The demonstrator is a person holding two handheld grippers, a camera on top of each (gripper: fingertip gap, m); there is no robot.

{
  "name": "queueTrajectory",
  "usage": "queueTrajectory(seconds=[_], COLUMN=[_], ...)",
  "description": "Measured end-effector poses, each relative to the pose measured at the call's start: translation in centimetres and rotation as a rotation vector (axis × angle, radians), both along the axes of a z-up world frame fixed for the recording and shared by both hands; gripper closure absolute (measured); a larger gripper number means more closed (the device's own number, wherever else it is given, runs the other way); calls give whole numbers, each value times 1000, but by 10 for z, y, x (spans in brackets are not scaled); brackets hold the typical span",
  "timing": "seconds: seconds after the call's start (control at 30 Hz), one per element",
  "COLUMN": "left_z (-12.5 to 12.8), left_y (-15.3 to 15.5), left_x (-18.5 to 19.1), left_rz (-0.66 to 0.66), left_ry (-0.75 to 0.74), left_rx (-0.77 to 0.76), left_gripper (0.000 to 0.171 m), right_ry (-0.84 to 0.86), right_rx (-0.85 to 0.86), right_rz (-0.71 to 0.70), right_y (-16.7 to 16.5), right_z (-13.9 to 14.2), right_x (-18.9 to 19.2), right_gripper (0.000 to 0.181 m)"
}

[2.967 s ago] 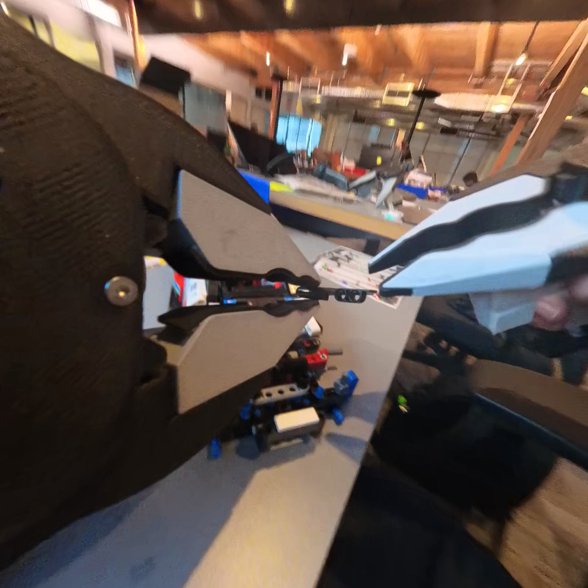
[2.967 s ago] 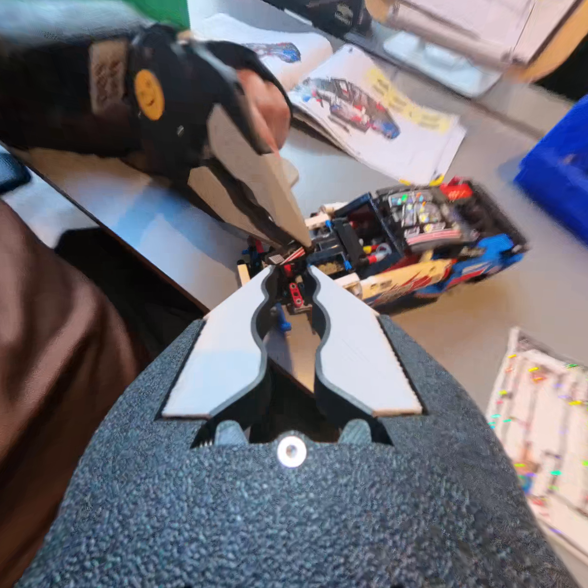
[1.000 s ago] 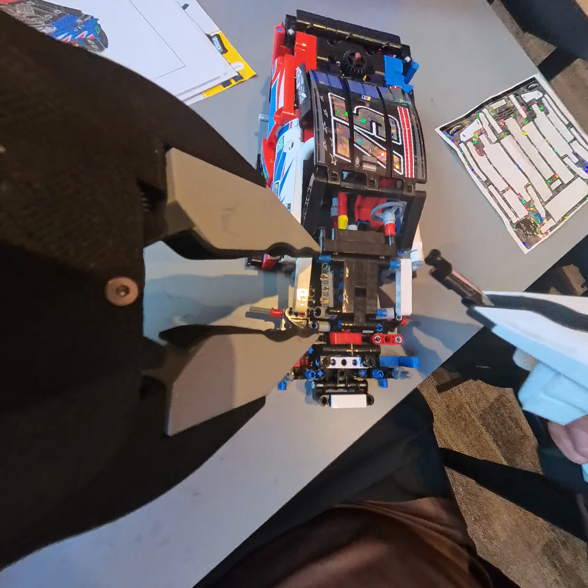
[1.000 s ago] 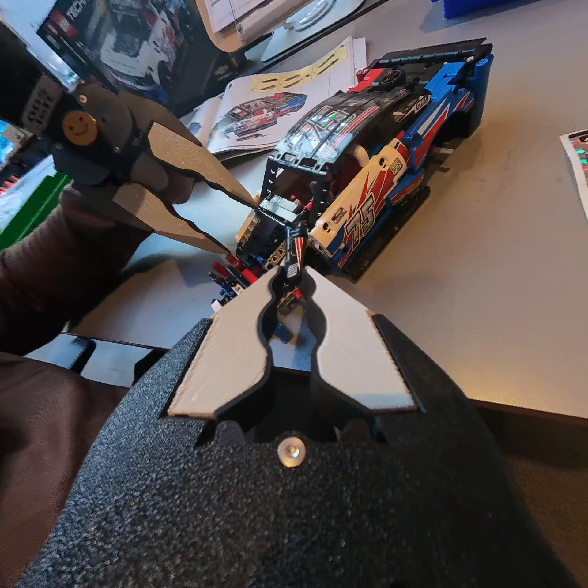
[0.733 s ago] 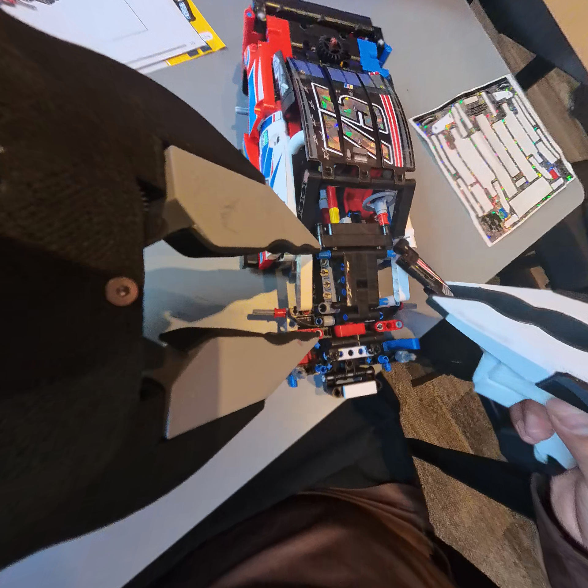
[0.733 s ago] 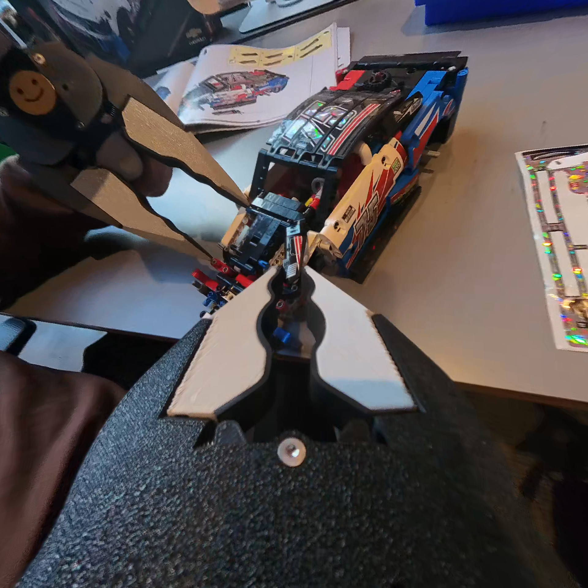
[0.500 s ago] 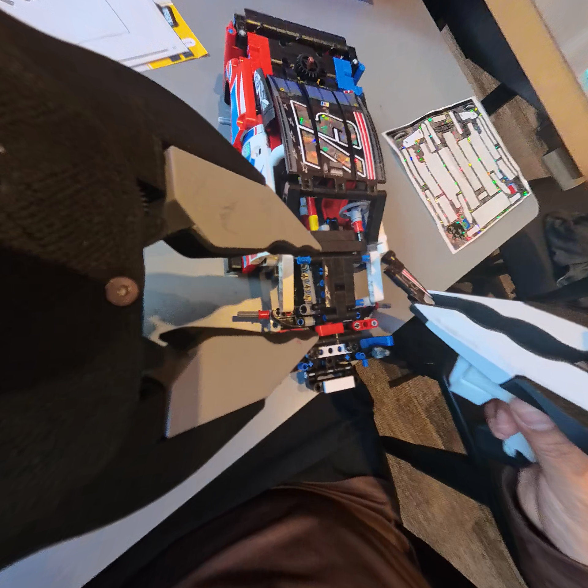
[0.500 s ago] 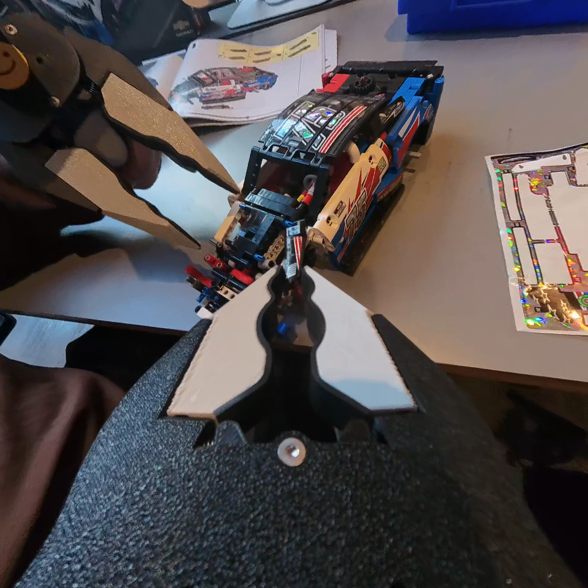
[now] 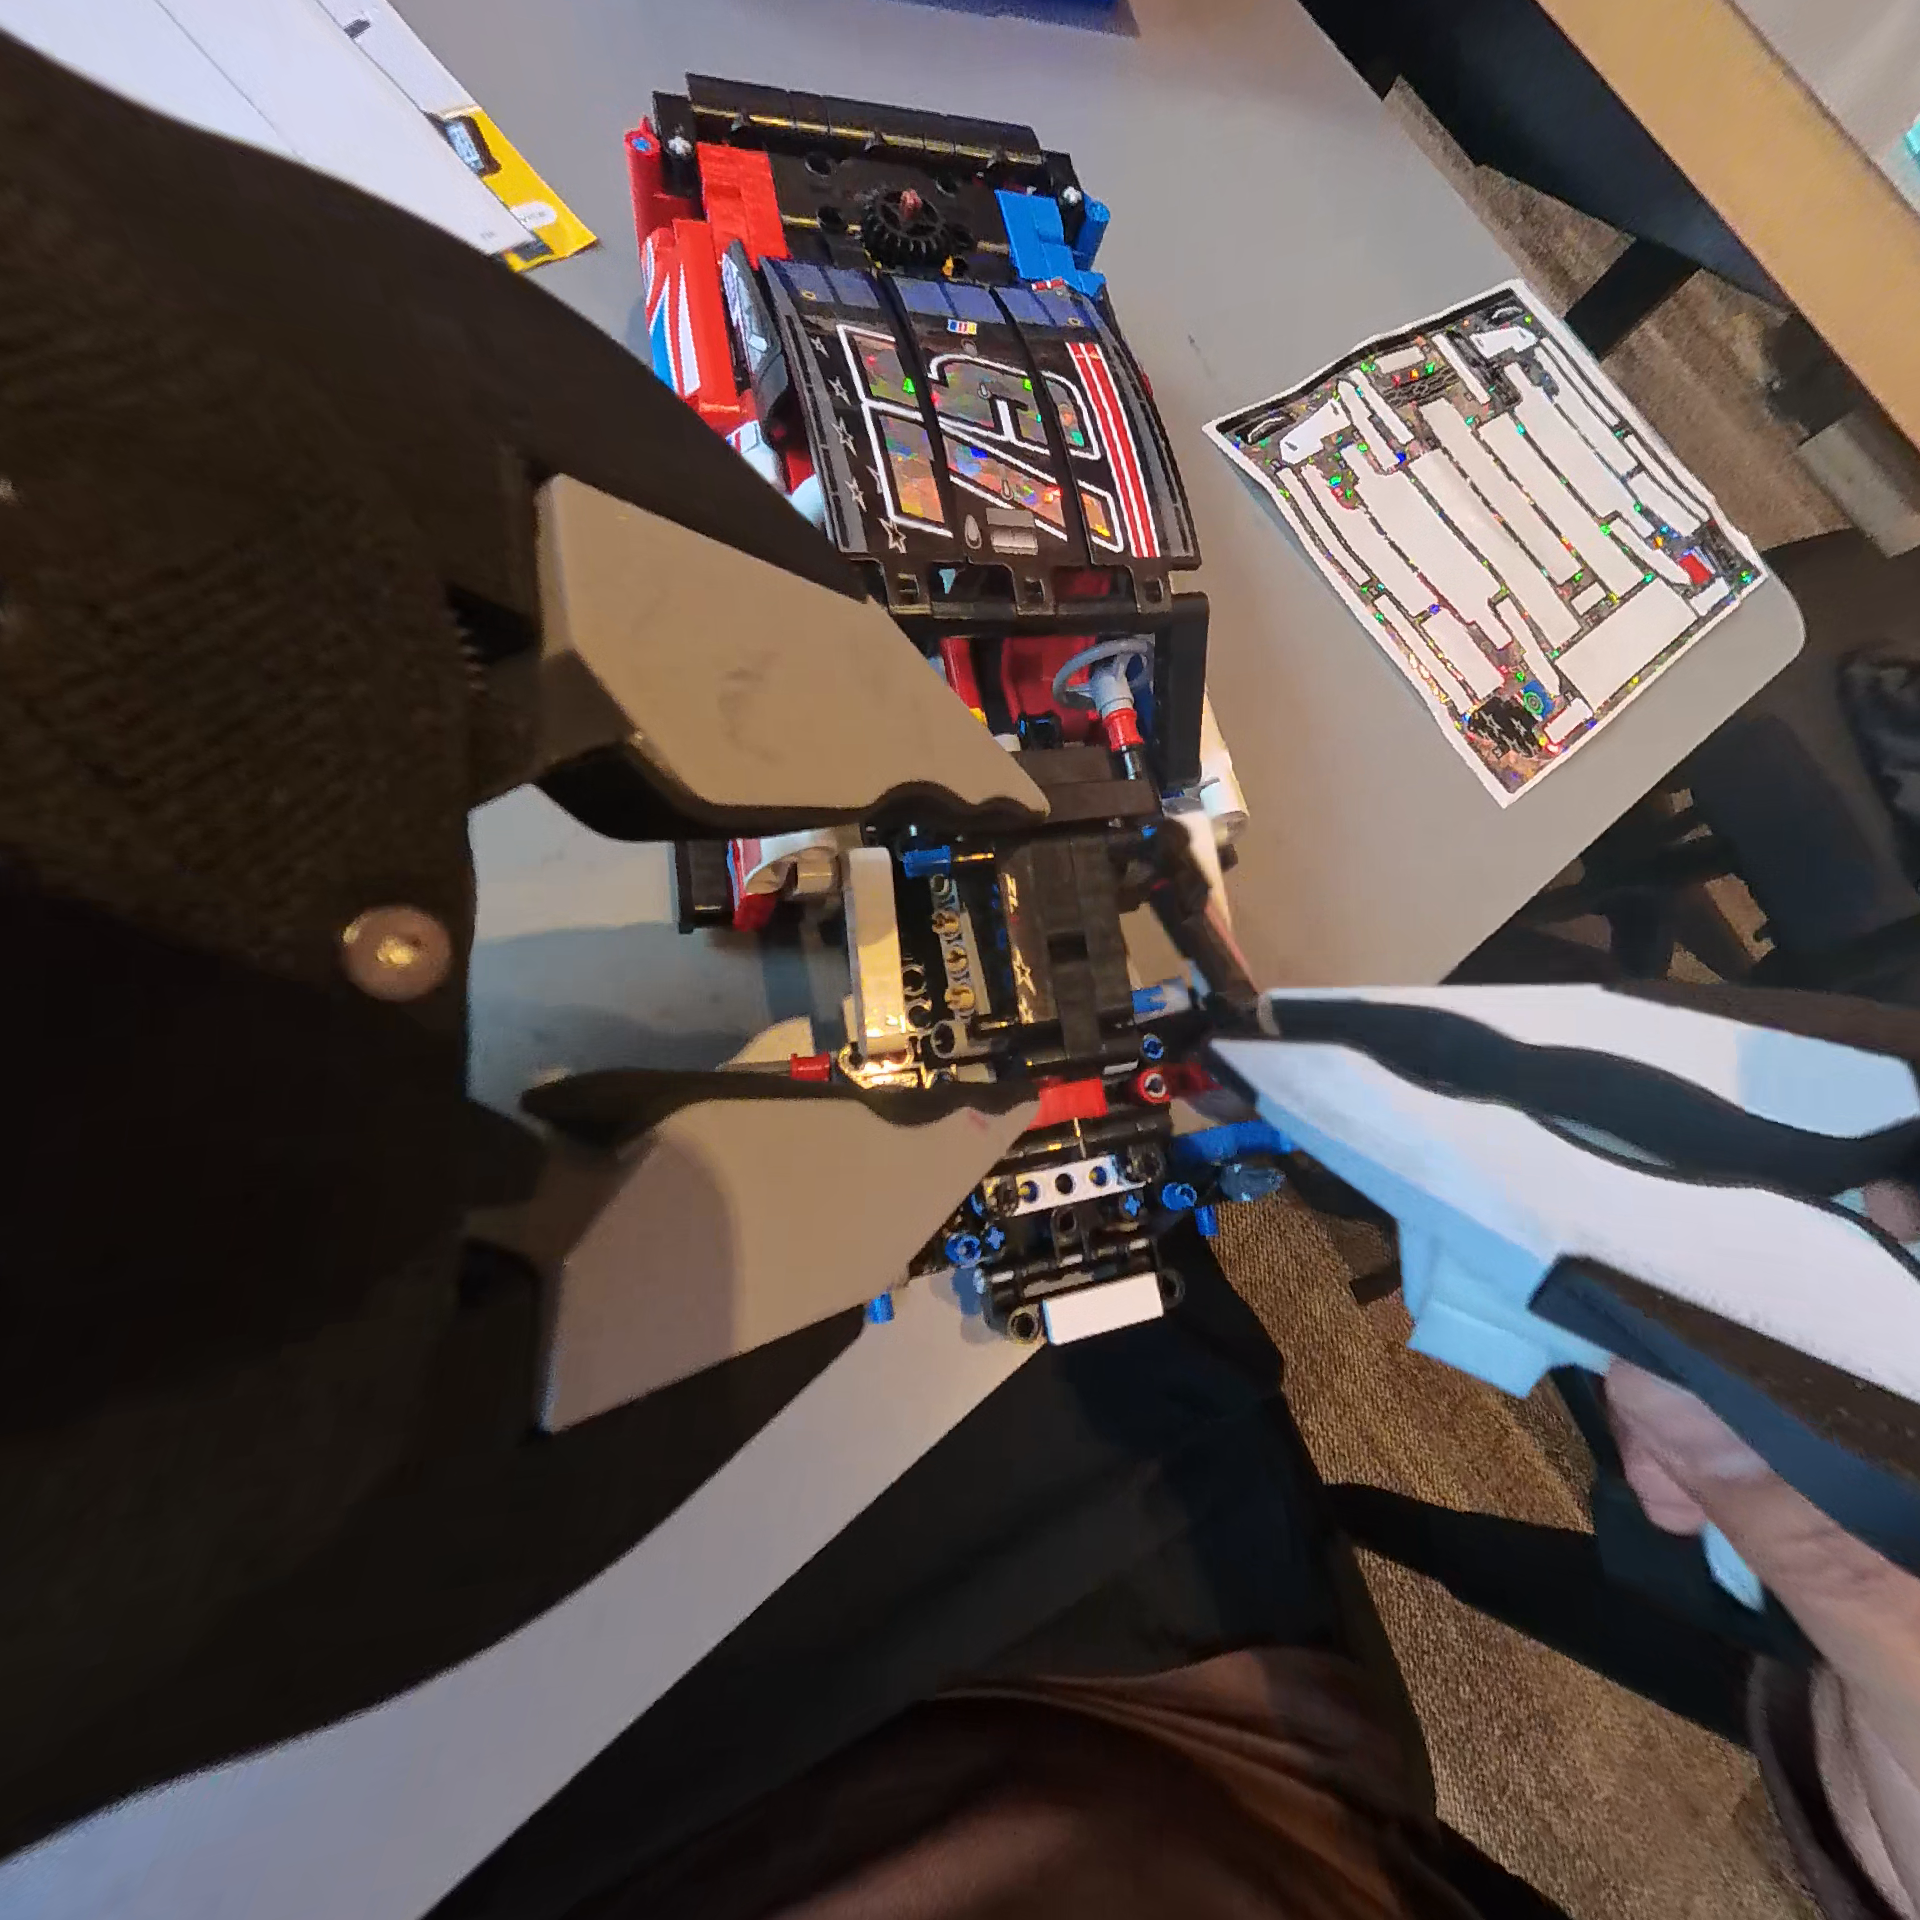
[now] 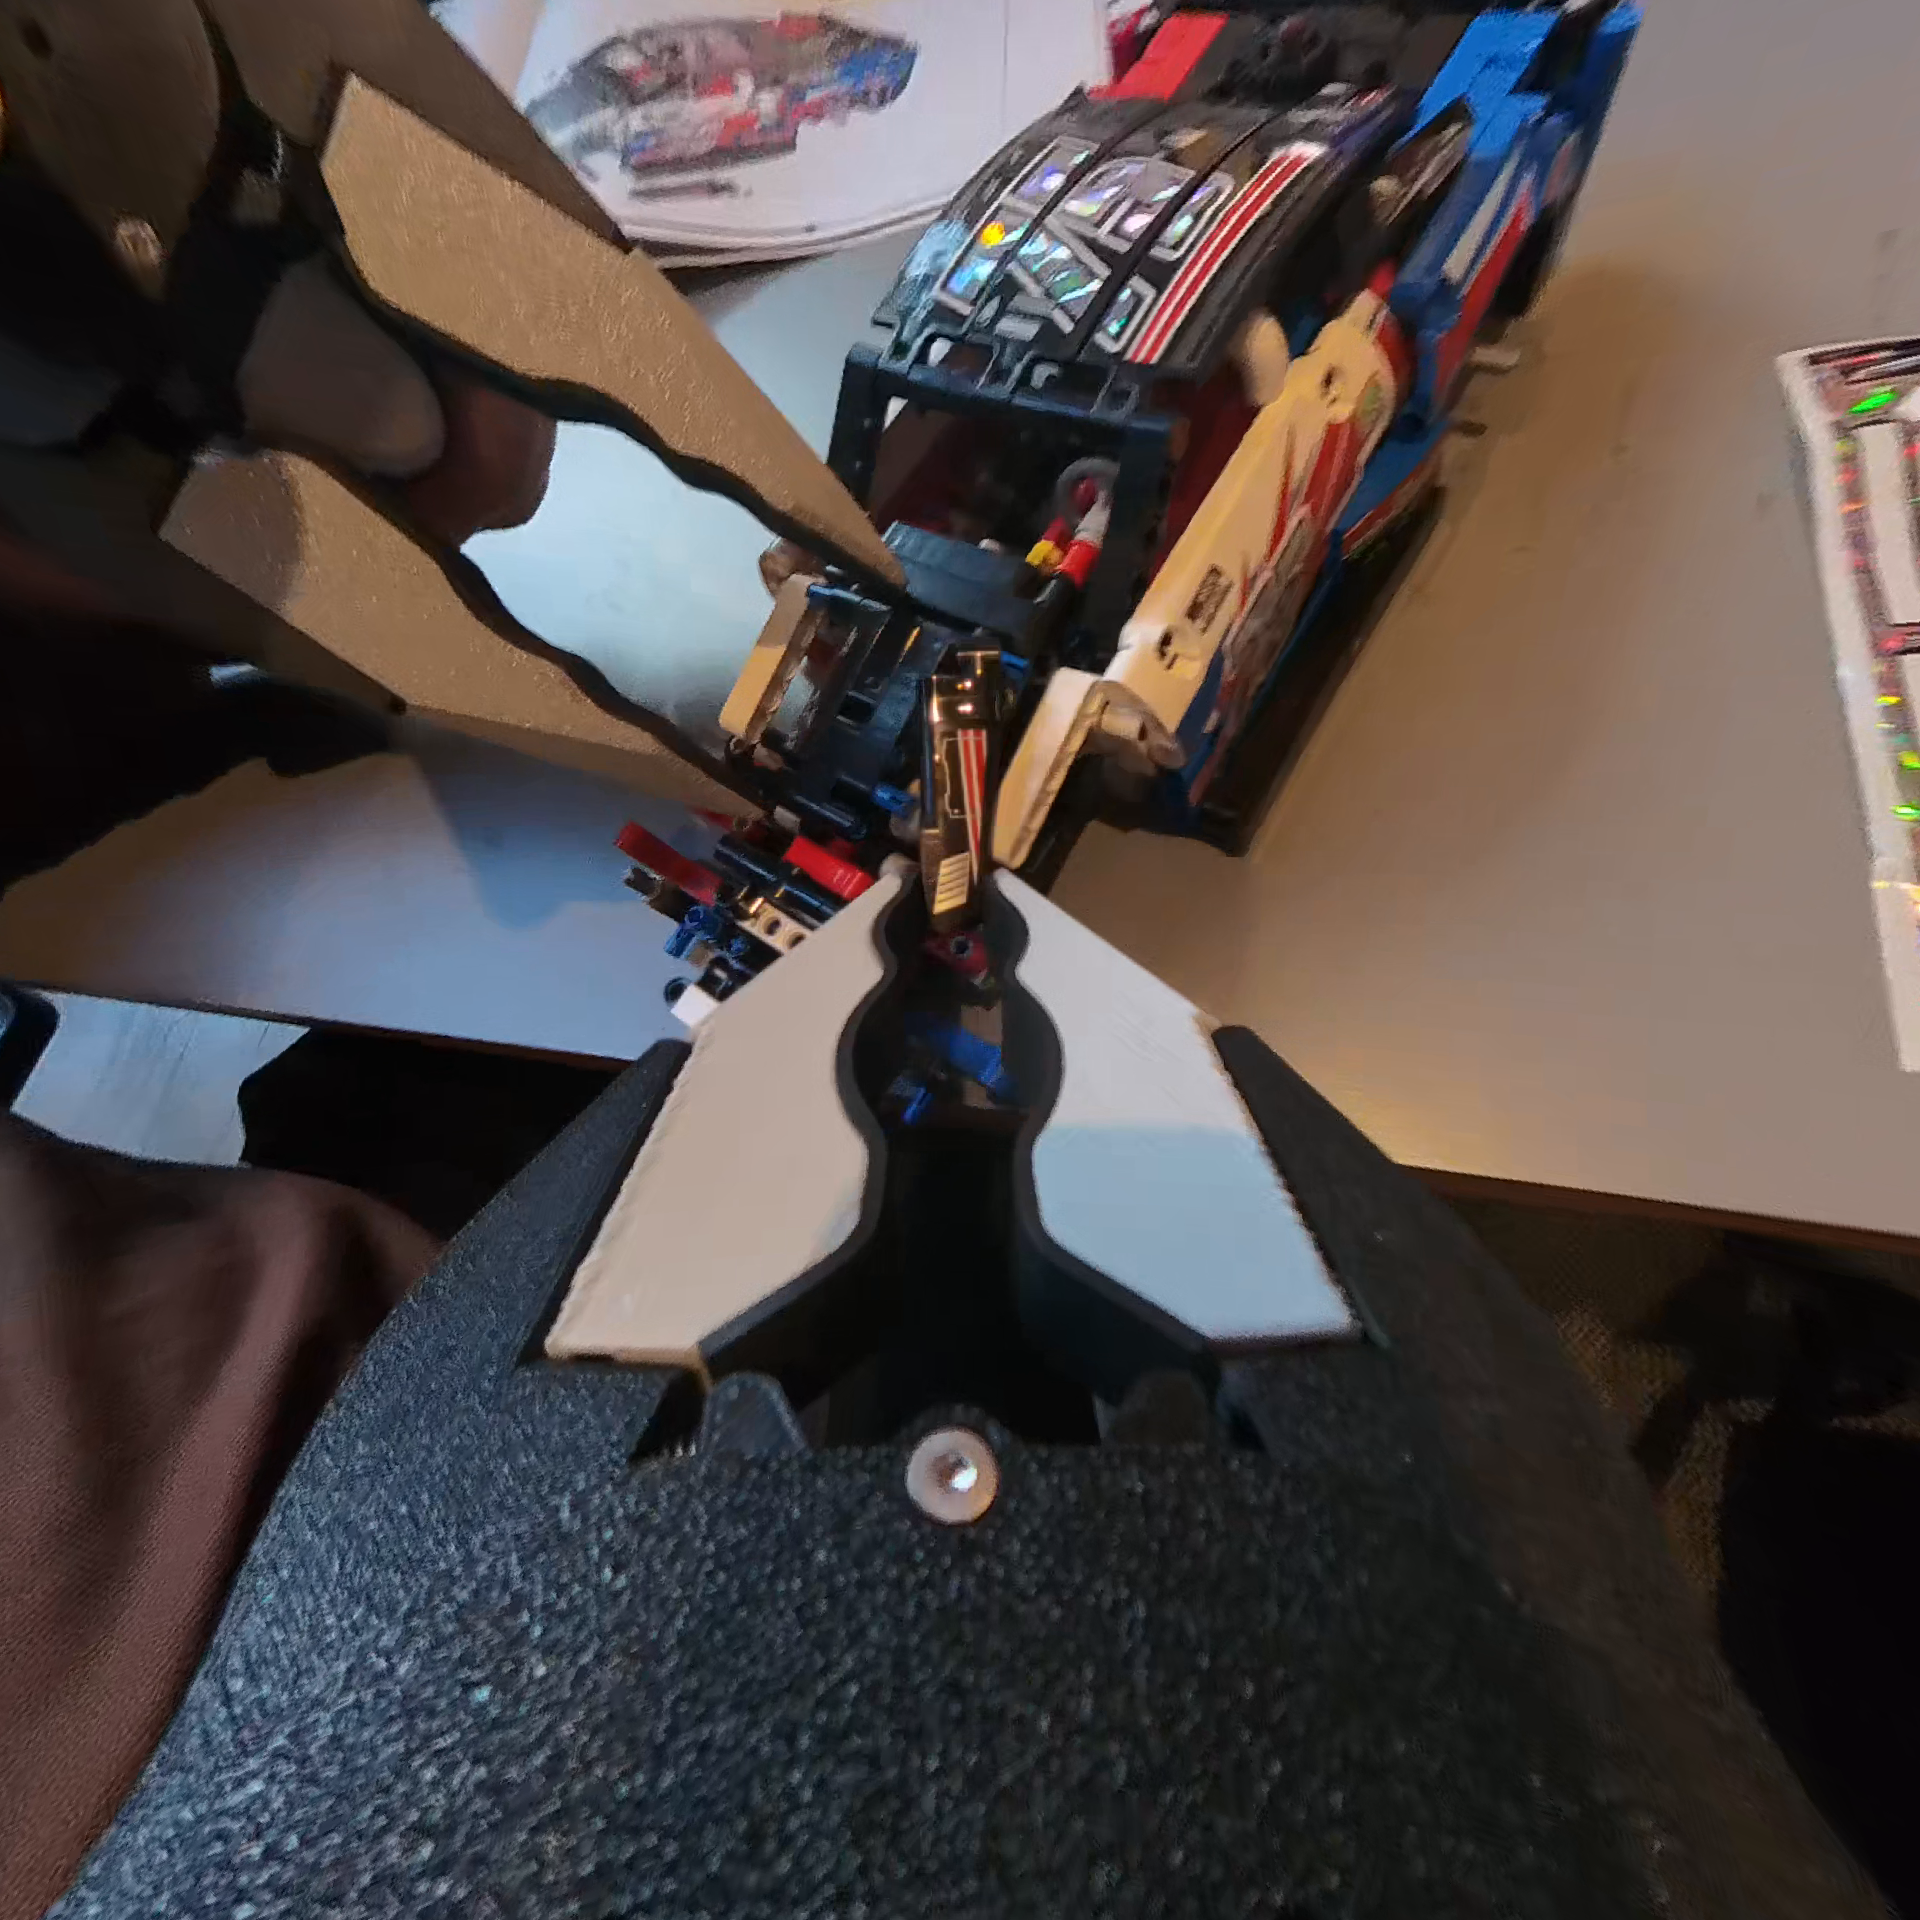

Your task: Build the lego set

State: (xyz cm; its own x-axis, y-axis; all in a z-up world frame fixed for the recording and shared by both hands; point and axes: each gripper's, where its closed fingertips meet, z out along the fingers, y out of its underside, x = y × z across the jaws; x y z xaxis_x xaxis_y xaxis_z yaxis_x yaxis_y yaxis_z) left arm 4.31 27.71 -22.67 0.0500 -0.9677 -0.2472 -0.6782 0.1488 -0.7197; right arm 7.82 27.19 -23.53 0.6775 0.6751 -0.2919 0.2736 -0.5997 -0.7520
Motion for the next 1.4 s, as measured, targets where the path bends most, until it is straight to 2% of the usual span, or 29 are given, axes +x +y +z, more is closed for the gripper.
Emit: queueTrajectory(seconds=[0.17, 0.23, 0.33, 0.47, 0.53, 0.67, 0.77, 0.83, 1.03, 1.2, 1.4], left_z=[12, 16, 26, 32, 30, 26, 33, 36, 41, 35, 34], left_y=[-3, 0, 3, 0, -2, -2, -4, -7, -11, -12, -11], left_x=[3, 4, 7, 13, 16, 20, 21, 20, 17, 20, 20], left_rz=[-21, -8, -4, -52, -71, -96, -125, -161, -218, -244, -265], left_ry=[-49, -62, -77, -46, -20, 19, -70, -132, -219, -196, -179], left_rx=[-7, 39, 207, 520, 626, 756, 788, 775, 709, 730, 780], left_gripper=[126, 130, 141, 151, 153, 163, 167, 167, 167, 167, 167], right_ry=[-23, -13, 16, -19, -6, 24, 64, 0, -424, -645, -761], right_rx=[-9, 8, 35, 57, 47, 70, 151, 242, 719, 1144, 1230], right_rz=[12, 6, 32, 64, 79, 115, 212, 298, 425, 555, 678], right_y=[3, 3, -5, -12, -14, -19, -29, -35, -19, -26, -19], right_z=[4, 10, 23, 25, 26, 33, 47, 49, 47, 63, 53], right_x=[-5, -4, -9, -10, -12, -18, -26, -28, -9, -27, -23], right_gripper=[171, 171, 170, 170, 170, 168, 169, 160, 155, 170, 170])
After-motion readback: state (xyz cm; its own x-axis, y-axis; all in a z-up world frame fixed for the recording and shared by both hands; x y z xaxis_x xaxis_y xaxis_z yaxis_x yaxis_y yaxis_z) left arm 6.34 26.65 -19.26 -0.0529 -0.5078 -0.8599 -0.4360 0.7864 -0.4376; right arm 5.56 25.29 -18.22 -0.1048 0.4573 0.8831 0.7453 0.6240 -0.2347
